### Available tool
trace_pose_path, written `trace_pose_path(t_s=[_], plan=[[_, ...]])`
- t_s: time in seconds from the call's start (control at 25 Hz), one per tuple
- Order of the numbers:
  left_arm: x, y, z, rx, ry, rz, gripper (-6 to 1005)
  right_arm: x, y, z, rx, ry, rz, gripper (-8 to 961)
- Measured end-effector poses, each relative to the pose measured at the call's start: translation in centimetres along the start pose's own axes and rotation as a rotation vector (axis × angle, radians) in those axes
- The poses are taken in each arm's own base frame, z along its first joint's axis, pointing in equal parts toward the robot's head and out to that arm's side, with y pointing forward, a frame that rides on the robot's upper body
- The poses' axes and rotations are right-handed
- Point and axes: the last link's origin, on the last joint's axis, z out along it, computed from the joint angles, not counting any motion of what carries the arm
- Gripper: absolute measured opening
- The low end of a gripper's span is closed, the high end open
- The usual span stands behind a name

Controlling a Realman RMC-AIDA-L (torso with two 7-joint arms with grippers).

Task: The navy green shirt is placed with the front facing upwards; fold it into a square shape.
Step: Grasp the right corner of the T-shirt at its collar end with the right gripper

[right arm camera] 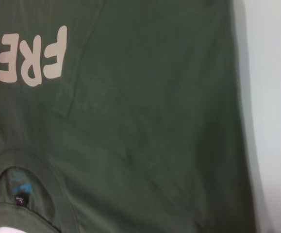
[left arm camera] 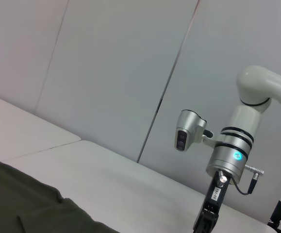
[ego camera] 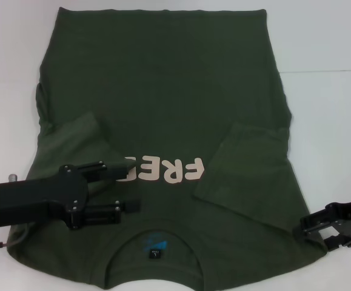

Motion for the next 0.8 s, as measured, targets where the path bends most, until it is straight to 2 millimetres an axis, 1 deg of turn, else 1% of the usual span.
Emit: trace_pose_path(t_s=[0.8], plan=[[-0.05,0.02,-0.04,0.001,0.000,0.000,830,0.03,0.62,0.55,-0.012,0.010,-0.011,909]])
